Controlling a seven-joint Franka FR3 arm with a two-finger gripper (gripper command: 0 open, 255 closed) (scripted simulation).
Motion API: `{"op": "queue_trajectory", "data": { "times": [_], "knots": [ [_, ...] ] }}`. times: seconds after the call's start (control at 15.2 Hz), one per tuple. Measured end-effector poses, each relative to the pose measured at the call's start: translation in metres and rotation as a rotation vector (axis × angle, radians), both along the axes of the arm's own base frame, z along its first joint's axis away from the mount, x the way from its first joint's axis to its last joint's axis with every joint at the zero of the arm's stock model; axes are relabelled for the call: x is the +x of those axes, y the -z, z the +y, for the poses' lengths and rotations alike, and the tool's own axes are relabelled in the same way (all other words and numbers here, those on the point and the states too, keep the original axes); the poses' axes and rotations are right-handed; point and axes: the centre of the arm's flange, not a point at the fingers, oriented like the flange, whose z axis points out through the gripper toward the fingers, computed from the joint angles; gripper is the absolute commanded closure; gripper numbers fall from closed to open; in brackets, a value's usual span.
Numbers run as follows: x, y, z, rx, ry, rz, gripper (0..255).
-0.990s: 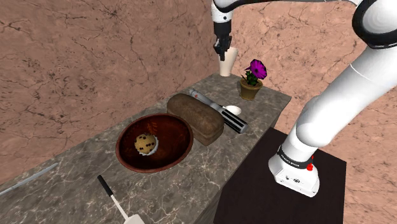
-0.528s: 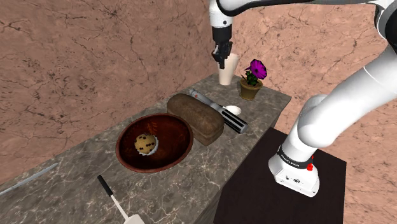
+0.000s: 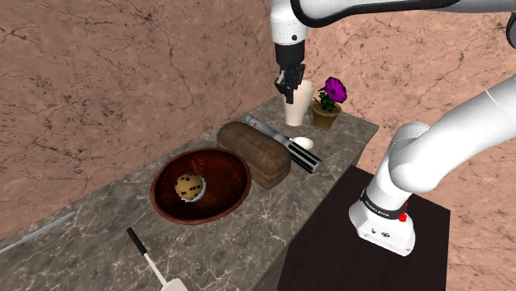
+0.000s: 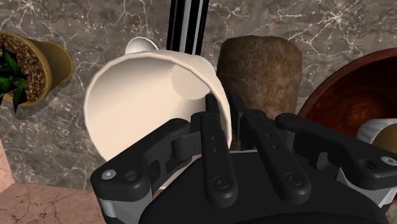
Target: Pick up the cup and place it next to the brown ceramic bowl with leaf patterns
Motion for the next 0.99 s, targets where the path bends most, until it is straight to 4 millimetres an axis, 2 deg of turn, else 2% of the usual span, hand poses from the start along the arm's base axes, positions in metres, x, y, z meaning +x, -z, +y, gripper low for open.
{"op": "queue_trajectory", "data": {
  "times": [0.59,0.99],
  "knots": [
    [-0.062,0.002,0.097,-0.001,0.000,-0.001,255],
    [-0.098,0.001,0.168,0.000,0.000,0.000,255]
  ]
}}
